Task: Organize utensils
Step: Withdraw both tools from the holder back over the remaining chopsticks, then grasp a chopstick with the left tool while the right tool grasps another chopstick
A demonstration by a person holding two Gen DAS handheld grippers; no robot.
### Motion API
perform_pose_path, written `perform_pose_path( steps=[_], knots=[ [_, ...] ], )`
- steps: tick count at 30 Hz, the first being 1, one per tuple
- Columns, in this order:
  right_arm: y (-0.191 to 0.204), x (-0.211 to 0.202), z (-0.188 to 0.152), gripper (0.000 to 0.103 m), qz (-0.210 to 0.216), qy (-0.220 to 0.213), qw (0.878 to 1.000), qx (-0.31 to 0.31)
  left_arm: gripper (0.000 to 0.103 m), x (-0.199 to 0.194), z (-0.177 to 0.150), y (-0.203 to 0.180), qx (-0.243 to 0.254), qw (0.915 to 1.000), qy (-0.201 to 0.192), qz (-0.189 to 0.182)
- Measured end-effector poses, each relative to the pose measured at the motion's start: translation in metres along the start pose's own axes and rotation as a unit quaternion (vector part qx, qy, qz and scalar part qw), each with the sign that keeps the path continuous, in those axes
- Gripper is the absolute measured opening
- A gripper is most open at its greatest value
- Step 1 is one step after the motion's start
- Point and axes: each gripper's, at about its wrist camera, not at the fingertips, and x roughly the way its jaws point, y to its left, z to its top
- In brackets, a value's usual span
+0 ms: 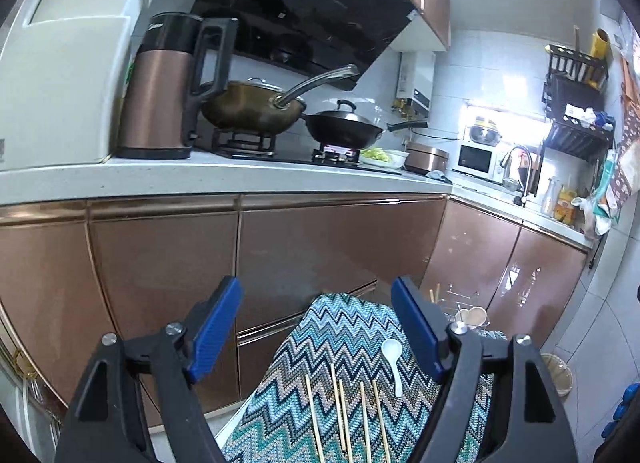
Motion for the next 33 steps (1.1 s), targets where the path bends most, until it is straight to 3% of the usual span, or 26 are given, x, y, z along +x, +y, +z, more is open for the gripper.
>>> perform_pose_path(
  steps=[4,8,19,23,27,33],
  knots=[
    [-0.004,-0.001,-0.002,0.103,0.004,-0.011,1.0,0.011,0.076,0.005,-0.003,0.01,-0.008,0.9998,0.015,0.007],
    [-0.002,0.007,-0.009,0.103,0.017,0.004,1.0,0.015,0.076,0.024,-0.011,0.01,-0.017,0.9985,0.051,0.004],
    [0.019,0.063,-0.054,0.103,0.067,0.123,0.99,0.009,0.076,0.096,-0.054,0.003,-0.007,0.9886,0.15,0.001],
    [0.025,0.088,-0.071,0.103,0.081,0.166,0.983,0.011,0.076,0.129,-0.069,-0.001,0.004,0.9808,0.195,0.003],
    [0.029,0.125,-0.095,0.103,0.108,0.243,0.964,0.027,0.075,0.172,-0.086,-0.007,0.012,0.9671,0.254,-0.013],
    [0.048,0.184,-0.143,0.077,0.163,0.362,0.917,0.031,0.055,0.242,-0.116,-0.017,0.001,0.9341,0.355,-0.033]
  ],
)
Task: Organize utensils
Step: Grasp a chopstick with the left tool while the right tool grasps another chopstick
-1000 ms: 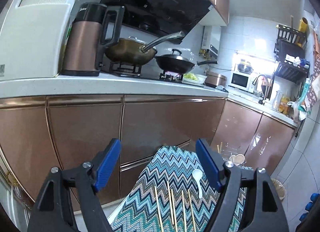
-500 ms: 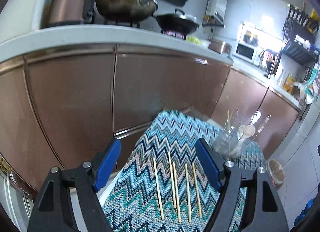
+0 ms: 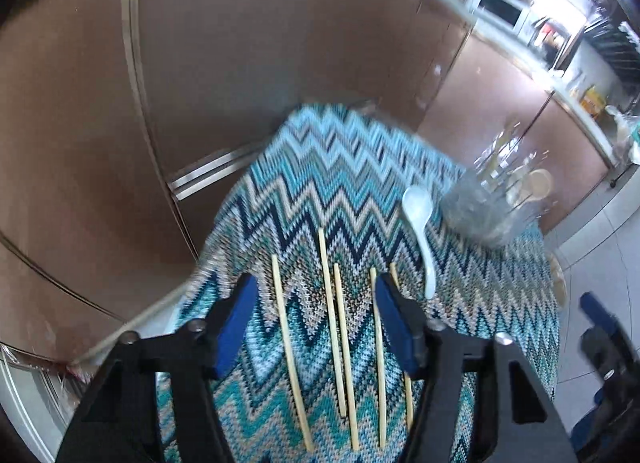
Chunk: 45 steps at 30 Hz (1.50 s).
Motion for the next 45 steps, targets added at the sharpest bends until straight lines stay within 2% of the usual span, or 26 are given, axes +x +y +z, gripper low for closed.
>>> perform_pose_path(
  steps=[3,5,7,13,18,20,25,39,45],
  knots=[
    [0.003,0.033,0.0,0.065,0.022,0.043,0.999,-0.009,0.048,0.033,0.012,-0.002,-0.002,0.999,0.045,-0.005],
    [0.003,0.055,0.003,0.051,0.042,0.074,0.996,-0.004,0.042,0.049,0.017,-0.002,-0.004,0.9976,0.069,-0.009],
    [0.003,0.078,0.004,0.045,0.061,0.105,0.993,0.003,0.039,0.066,0.022,-0.001,-0.01,0.9956,0.093,-0.007],
    [0.001,0.136,0.001,0.038,0.079,0.175,0.981,0.011,0.034,0.102,0.028,0.004,-0.017,0.9906,0.135,0.007],
    [0.001,0.163,0.0,0.032,0.085,0.2,0.976,0.011,0.028,0.118,0.032,0.006,-0.025,0.9877,0.155,0.0],
    [-0.001,0.171,0.0,0.026,0.086,0.208,0.974,0.011,0.022,0.123,0.033,0.005,-0.023,0.9868,0.16,-0.003],
    [0.001,0.185,-0.001,0.016,0.088,0.226,0.97,0.008,0.016,0.133,0.038,0.003,-0.024,0.9853,0.169,-0.002],
    [0.002,0.217,-0.003,0.016,0.063,0.265,0.962,-0.009,0.008,0.154,0.041,-0.018,0.003,0.984,0.177,0.014],
    [0.01,0.219,-0.005,0.01,0.053,0.266,0.962,-0.019,0.006,0.158,0.041,-0.024,0.005,0.984,0.178,0.015]
  ],
)
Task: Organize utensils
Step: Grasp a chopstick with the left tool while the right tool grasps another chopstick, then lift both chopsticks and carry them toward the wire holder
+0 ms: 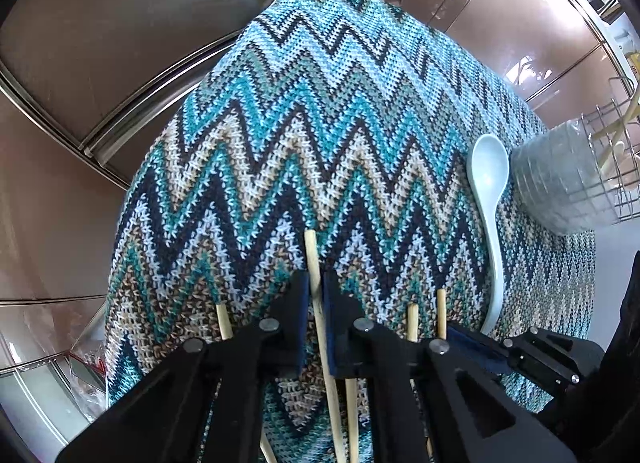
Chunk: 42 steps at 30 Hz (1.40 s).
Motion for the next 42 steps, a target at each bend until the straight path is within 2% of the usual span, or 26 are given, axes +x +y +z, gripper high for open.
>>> perform_pose_path(
  steps=[6,10,15,22,32,37,42],
  knots=[
    [-0.003,-0.014,-0.007,0.006,0.018,-0.02,0.999,0.02,0.005,-0.006,-0.006,0.008,-0.016,0.9994,-0.01,-0.029],
    [0.001,-0.039,-0.016,0.006,0.021,-0.047,0.999,0.015,0.005,-0.023,-0.014,0.009,-0.019,0.9983,-0.039,-0.039],
    [0.015,-0.083,-0.04,0.006,0.026,-0.105,0.994,-0.004,0.005,-0.066,-0.035,0.011,-0.01,0.9939,-0.102,-0.043],
    [0.03,-0.143,-0.084,0.006,0.027,-0.184,0.983,-0.012,0.005,-0.136,-0.075,0.007,0.006,0.9788,-0.197,-0.057],
    [0.048,-0.219,-0.134,0.006,0.01,-0.271,0.962,-0.019,0.005,-0.214,-0.137,-0.009,0.023,0.9541,-0.283,-0.094],
    [0.039,-0.26,-0.147,0.006,-0.008,-0.319,0.948,-0.016,0.005,-0.239,-0.146,-0.026,0.039,0.9433,-0.311,-0.108],
    [0.018,-0.294,-0.145,0.006,-0.022,-0.363,0.931,-0.005,0.005,-0.261,-0.136,-0.052,0.056,0.9297,-0.339,-0.134]
  ],
)
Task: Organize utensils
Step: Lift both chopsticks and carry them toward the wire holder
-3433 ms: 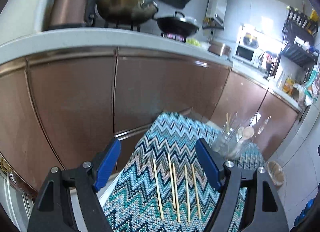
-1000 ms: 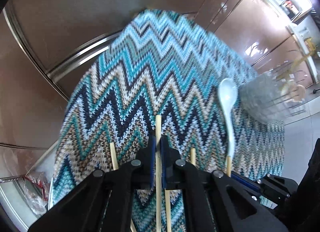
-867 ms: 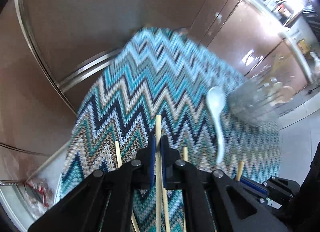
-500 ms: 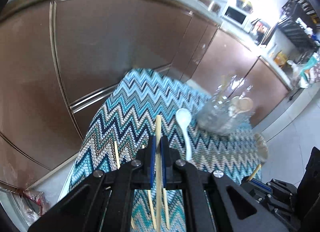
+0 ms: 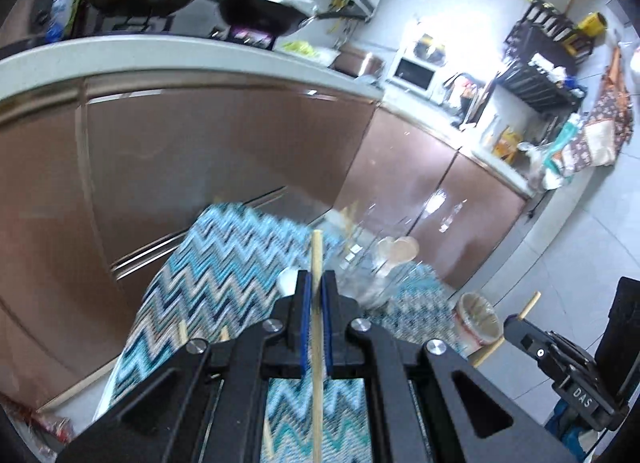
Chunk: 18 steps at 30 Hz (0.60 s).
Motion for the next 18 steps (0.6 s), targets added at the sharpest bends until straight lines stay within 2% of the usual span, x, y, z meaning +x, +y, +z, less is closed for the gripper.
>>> perform_pose_path(
  steps=[5,11,14,18],
  knots=[
    [-0.019,-0.004,0.036,0.006,-0.02,-0.05,0.999,-0.007,0.005,0.019,0.035,-0.028,0.002,0.9981,-0.043,-0.045],
    [-0.046,0.019,0.083,0.006,-0.029,-0.11,0.993,-0.017,0.005,0.058,0.083,-0.06,0.005,0.9899,-0.116,-0.081],
    [-0.063,0.043,0.098,0.006,-0.038,-0.129,0.991,-0.022,0.005,0.088,0.097,-0.071,0.001,0.9851,-0.155,-0.074],
    [-0.086,0.083,0.107,0.006,-0.053,-0.124,0.99,-0.032,0.005,0.136,0.107,-0.076,-0.011,0.9815,-0.184,-0.054]
  ],
)
